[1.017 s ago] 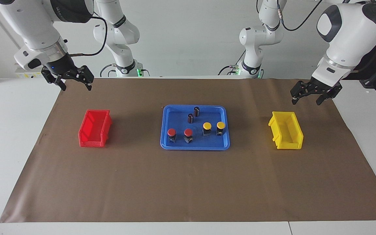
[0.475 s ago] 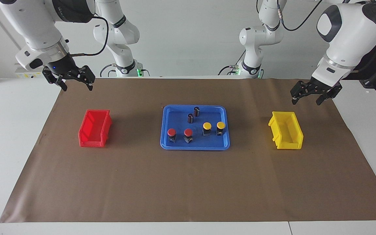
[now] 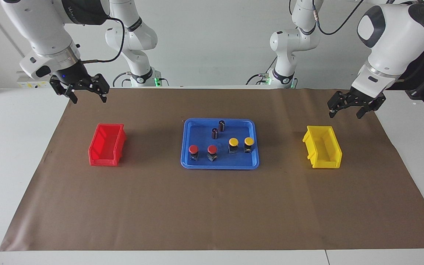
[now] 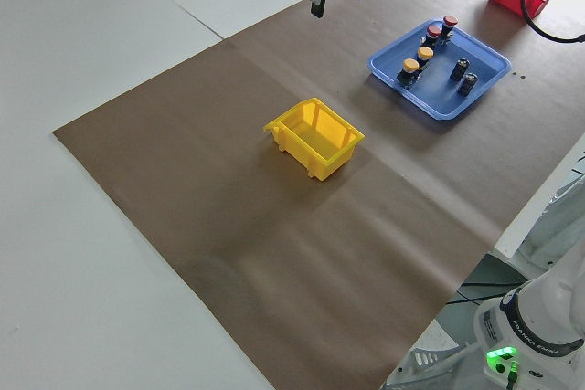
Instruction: Sort red and yellow buttons by color
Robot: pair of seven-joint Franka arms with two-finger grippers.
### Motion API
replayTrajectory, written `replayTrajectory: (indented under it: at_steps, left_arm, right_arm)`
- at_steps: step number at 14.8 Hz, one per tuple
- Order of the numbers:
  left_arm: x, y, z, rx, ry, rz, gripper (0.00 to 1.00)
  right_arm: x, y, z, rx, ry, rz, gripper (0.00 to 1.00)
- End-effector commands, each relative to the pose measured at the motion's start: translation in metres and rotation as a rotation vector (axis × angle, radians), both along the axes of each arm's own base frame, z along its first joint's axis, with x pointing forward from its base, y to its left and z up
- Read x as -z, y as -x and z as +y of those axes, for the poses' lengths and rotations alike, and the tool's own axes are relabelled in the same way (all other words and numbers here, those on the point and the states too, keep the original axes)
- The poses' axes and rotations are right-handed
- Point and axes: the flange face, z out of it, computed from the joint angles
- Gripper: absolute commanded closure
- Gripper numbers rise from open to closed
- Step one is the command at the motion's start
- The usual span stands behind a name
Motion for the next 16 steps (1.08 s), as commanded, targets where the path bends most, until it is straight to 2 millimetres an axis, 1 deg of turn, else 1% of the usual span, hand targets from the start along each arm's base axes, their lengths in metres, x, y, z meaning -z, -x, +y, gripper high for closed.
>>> replayTrajectory:
  at_steps: [1, 2, 3, 5, 6, 7, 8, 10, 11, 12, 14, 15, 16]
  left_arm:
    - [-0.001, 0.009, 0.003, 0.01, 0.014, 0.008, 0.0]
    - [-0.001, 0.009, 0.003, 0.009, 0.014, 0.008, 0.0]
    - [-0.001, 0.009, 0.003, 0.01, 0.014, 0.01, 0.0]
    - [-0.001, 0.009, 0.003, 0.01, 0.014, 0.01, 0.0]
    - [-0.001, 0.009, 0.003, 0.01, 0.014, 0.01, 0.0]
    - [-0.001, 0.009, 0.003, 0.009, 0.014, 0.008, 0.0]
    - [-0.001, 0.009, 0.003, 0.01, 0.014, 0.01, 0.0]
    - [-0.001, 0.009, 0.003, 0.01, 0.014, 0.01, 0.0]
    - [-0.001, 0.009, 0.003, 0.01, 0.014, 0.01, 0.0]
    - [-0.001, 0.009, 0.003, 0.009, 0.014, 0.01, 0.0]
    - [-0.001, 0.009, 0.003, 0.009, 0.014, 0.01, 0.0]
    - [-0.001, 0.009, 0.003, 0.009, 0.014, 0.01, 0.0]
    - [-0.001, 0.009, 0.003, 0.01, 0.014, 0.01, 0.0]
  right_arm:
    - [-0.006, -0.046, 0.041, -0.012, -0.02, 0.02, 0.0]
    - [0.003, -0.057, 0.068, -0.022, -0.028, 0.024, 0.0]
    - [0.01, -0.062, 0.103, -0.004, -0.025, 0.024, 0.0]
    - [0.038, -0.077, 0.164, 0.101, -0.04, -0.005, 0.0]
    - [0.051, -0.08, 0.2, 0.114, -0.053, -0.038, 0.0]
    - [0.064, -0.085, 0.224, 0.133, -0.07, -0.082, 0.0]
    - [0.095, -0.084, 0.24, 0.153, -0.067, -0.075, 0.0]
    - [0.15, -0.066, 0.276, 0.124, -0.049, -0.082, 0.0]
    - [0.178, -0.054, 0.281, 0.113, -0.024, -0.069, 0.0]
    - [0.195, -0.046, 0.283, 0.105, -0.031, -0.086, 0.0]
    - [0.214, -0.035, 0.28, 0.1, -0.039, -0.106, 0.0]
    - [0.218, -0.031, 0.278, 0.098, -0.037, -0.106, 0.0]
    - [0.226, -0.025, 0.278, 0.095, -0.042, -0.115, 0.05]
